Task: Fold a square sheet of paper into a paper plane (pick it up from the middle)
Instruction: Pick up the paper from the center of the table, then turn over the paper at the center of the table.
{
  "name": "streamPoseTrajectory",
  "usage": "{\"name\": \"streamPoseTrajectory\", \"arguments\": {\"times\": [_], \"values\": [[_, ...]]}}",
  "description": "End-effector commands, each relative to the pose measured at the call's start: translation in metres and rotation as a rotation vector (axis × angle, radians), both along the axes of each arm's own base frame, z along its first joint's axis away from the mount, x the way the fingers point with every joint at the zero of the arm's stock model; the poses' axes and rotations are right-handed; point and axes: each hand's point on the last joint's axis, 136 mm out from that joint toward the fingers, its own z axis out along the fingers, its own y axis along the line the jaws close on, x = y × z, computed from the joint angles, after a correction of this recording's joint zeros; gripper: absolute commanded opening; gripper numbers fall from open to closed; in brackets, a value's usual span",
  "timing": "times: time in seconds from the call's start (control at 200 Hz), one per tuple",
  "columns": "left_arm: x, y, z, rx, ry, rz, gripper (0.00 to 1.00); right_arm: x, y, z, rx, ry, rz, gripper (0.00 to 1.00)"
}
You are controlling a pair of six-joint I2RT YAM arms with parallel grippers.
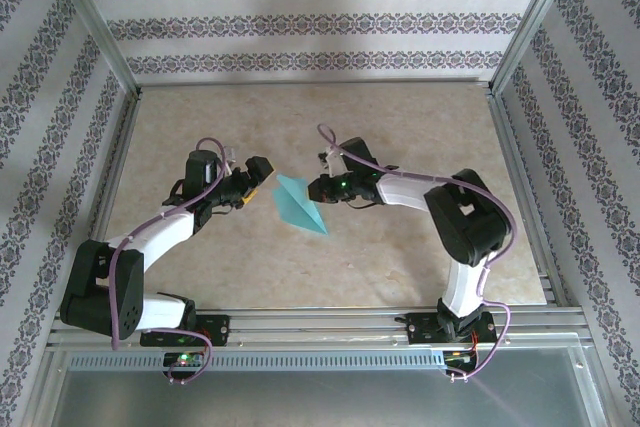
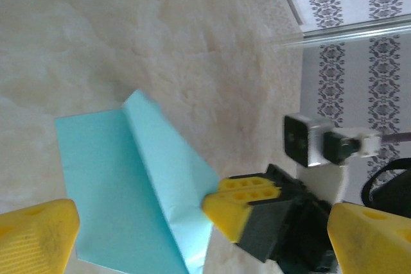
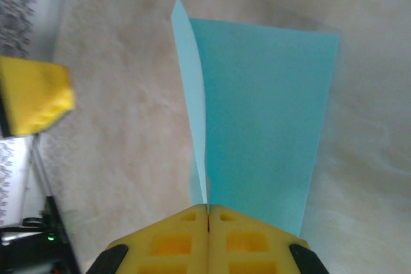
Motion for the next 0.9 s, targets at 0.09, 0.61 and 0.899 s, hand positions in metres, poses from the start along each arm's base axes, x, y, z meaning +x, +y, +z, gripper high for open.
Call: {"name": "streamPoseTrajectory", "arguments": {"times": [0.09,0.61,0.899], "values": [[-0.012,-0.028,0.037,-0.106,-0.117,-0.084,1.0,0.011,-0.002,0.082,0.224,-0.101,-0.075,0.0],[-0.034,-0.086,0.093,-0.252,-0.328,-0.201,0.9,0.012,-0.007,0.16,0.499,-0.057,-0.161,0.0],[-0.029,-0.083,0.097,-0.203,-0.353,-0.182,0.71,0.007,-0.011,0.155,0.508,-0.029,-0.15,0.0]]}}
